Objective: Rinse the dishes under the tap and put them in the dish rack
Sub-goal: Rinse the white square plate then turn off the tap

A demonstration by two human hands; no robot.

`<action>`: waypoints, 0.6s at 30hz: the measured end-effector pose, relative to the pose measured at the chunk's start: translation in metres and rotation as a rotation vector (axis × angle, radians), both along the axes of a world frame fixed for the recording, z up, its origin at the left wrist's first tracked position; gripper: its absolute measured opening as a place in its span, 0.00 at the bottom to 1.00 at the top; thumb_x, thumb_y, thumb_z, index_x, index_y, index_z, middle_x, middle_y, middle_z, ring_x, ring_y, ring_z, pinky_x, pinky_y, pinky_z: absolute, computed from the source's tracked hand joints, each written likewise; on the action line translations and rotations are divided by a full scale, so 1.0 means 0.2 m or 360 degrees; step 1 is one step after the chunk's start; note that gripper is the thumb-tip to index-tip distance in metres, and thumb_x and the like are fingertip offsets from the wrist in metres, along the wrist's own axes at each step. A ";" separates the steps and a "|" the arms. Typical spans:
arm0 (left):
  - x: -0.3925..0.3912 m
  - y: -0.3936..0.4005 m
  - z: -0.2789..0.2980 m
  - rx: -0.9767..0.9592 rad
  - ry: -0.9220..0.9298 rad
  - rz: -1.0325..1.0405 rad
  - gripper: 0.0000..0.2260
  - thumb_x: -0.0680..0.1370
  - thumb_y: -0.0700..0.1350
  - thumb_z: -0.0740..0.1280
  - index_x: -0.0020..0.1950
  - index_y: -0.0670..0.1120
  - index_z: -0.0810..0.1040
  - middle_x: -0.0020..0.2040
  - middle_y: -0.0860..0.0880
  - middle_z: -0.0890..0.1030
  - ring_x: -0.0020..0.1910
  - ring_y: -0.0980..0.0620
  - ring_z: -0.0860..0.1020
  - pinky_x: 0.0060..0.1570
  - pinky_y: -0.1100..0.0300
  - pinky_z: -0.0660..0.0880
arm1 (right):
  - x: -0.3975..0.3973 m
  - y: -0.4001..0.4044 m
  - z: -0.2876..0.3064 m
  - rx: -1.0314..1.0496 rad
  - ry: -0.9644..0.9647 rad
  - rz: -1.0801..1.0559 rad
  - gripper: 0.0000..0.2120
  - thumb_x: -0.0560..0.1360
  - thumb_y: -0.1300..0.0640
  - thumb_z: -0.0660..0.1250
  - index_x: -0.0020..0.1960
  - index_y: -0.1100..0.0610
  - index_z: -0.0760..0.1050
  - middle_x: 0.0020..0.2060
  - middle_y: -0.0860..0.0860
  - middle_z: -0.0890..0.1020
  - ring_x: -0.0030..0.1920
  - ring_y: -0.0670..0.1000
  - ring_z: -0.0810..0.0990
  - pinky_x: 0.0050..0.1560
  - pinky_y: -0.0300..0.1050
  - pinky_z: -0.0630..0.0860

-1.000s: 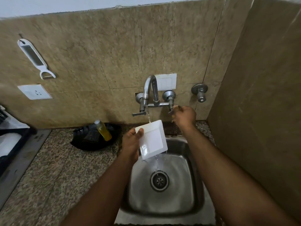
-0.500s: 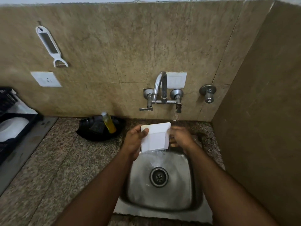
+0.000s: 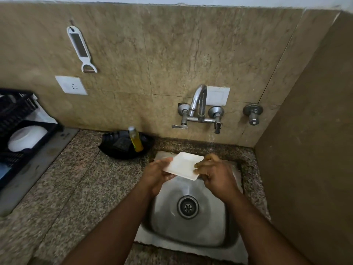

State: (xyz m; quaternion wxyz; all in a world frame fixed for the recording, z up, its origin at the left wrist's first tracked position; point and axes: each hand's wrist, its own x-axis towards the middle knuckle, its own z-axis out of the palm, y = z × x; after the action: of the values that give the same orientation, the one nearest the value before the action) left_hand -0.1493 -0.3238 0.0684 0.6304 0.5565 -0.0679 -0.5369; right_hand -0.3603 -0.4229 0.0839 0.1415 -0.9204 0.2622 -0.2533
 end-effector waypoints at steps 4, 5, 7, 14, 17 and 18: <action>0.02 0.02 0.03 -0.0004 -0.0176 -0.0008 0.20 0.75 0.24 0.62 0.62 0.41 0.80 0.59 0.41 0.84 0.50 0.43 0.84 0.38 0.53 0.83 | 0.00 -0.01 -0.07 0.0290 -0.0155 -0.0199 0.16 0.62 0.60 0.81 0.47 0.46 0.86 0.65 0.44 0.80 0.66 0.50 0.72 0.61 0.44 0.73; 0.02 0.03 0.05 -0.0051 -0.0197 -0.0004 0.22 0.75 0.23 0.61 0.63 0.41 0.79 0.59 0.42 0.85 0.50 0.45 0.85 0.39 0.53 0.83 | 0.00 -0.01 -0.09 0.0474 -0.0190 -0.0283 0.19 0.62 0.60 0.81 0.50 0.47 0.86 0.68 0.45 0.76 0.68 0.49 0.71 0.66 0.44 0.69; 0.03 0.03 0.07 -0.0150 -0.0252 0.0005 0.22 0.76 0.23 0.61 0.65 0.42 0.78 0.58 0.44 0.86 0.50 0.49 0.86 0.45 0.53 0.83 | 0.02 -0.03 -0.08 0.1082 -0.0394 -0.0401 0.23 0.62 0.66 0.79 0.54 0.49 0.84 0.68 0.49 0.77 0.68 0.48 0.76 0.64 0.48 0.75; 0.02 0.00 0.11 -0.0368 -0.0698 -0.0116 0.20 0.79 0.26 0.64 0.66 0.43 0.80 0.60 0.43 0.86 0.55 0.49 0.84 0.53 0.55 0.80 | 0.11 -0.08 0.04 0.1633 -0.0907 -0.0831 0.10 0.69 0.72 0.74 0.43 0.59 0.80 0.41 0.62 0.86 0.33 0.54 0.82 0.36 0.48 0.82; 0.04 -0.02 0.15 -0.0276 -0.1048 -0.0107 0.19 0.78 0.28 0.67 0.65 0.43 0.81 0.57 0.46 0.87 0.55 0.51 0.85 0.55 0.54 0.81 | 0.12 -0.11 0.09 0.1460 -0.0894 -0.0853 0.12 0.68 0.70 0.76 0.42 0.56 0.77 0.37 0.59 0.85 0.33 0.56 0.84 0.34 0.54 0.84; 0.06 -0.02 0.17 -0.0228 -0.1168 -0.0076 0.17 0.78 0.29 0.69 0.63 0.44 0.83 0.54 0.49 0.88 0.53 0.52 0.86 0.55 0.54 0.82 | 0.12 -0.12 0.11 0.1396 -0.0885 -0.0845 0.14 0.68 0.70 0.77 0.41 0.54 0.76 0.36 0.57 0.84 0.35 0.57 0.85 0.35 0.56 0.84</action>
State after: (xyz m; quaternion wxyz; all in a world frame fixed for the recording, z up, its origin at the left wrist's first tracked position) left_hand -0.1381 -0.3271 0.1017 0.5887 0.6648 -0.3396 -0.3102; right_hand -0.3370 -0.4477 0.1060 0.5046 -0.5774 0.5173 -0.3800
